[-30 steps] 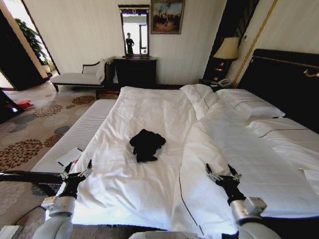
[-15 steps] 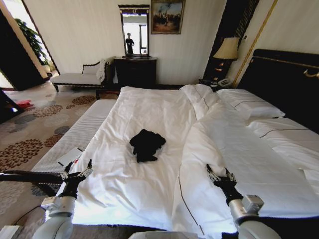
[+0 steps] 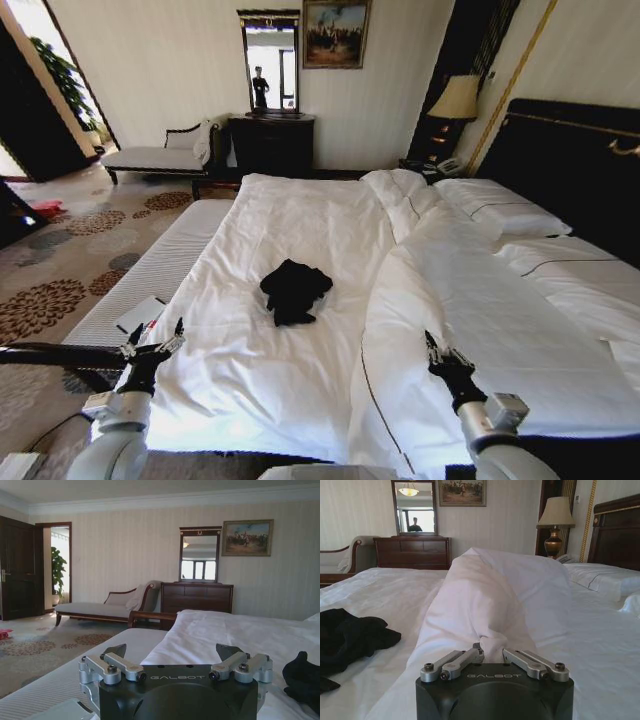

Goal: Fold the clothes on the bed.

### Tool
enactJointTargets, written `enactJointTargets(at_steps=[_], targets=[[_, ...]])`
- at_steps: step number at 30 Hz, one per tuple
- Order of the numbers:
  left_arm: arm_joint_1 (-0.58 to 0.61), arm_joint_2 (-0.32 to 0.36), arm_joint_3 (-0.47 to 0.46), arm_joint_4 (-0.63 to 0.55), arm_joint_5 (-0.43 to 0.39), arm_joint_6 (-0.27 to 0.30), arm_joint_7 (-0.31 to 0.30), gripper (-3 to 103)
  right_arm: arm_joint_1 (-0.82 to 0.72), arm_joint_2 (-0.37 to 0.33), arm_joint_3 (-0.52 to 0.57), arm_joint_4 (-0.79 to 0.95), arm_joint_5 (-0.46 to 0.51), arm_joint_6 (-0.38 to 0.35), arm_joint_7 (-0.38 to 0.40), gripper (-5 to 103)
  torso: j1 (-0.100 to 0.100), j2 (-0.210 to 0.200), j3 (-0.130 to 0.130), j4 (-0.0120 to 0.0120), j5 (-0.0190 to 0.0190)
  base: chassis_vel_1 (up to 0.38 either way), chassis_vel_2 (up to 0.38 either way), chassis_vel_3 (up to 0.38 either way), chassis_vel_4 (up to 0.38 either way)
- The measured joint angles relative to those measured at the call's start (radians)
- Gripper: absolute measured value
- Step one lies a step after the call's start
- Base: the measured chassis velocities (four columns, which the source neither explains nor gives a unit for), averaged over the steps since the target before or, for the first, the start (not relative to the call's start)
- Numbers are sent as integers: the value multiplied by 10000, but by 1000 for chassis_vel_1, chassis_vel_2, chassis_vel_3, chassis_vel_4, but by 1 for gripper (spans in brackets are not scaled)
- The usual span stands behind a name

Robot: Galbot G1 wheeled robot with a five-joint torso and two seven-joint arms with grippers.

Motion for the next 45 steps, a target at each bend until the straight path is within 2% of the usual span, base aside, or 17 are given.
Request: enactJointTargets(at_steps=[8, 14, 23, 31, 38, 45], targets=[[144, -6, -65, 11, -23, -78, 4, 100, -29, -92, 88, 60, -2, 5, 36, 3, 0, 0, 0, 0, 0, 0, 0, 0, 0], [16, -7, -40, 23, -36, -79, 4, 100, 7, -294, 538, -6, 6, 3, 95, 3, 0, 0, 0, 1, 1, 0, 0, 0, 0], [-135, -9, -25, 45, -70, -49, -60, 100, 8, -356, 2330, -727, 468, 77, 75, 3, 1, 0, 1, 2, 2, 0, 0, 0, 0], [-266, 15, 3, 115, -96, -22, -87, 100, -429, 311, 4204, -1345, 918, 370, 27, 3, 0, 0, 0, 0, 0, 0, 0, 0, 0], [-404, 0, 67, 257, -107, -17, -102, 100, -511, 918, 5546, -2304, 608, 886, 6, 3, 0, 0, -1, -2, 1, 0, 0, 0, 0], [-586, 23, 140, 319, -136, -12, -131, 100, -532, 1051, 6255, -3608, 466, 1430, 98, 3, 0, 0, 0, 0, 2, 0, 0, 0, 0]])
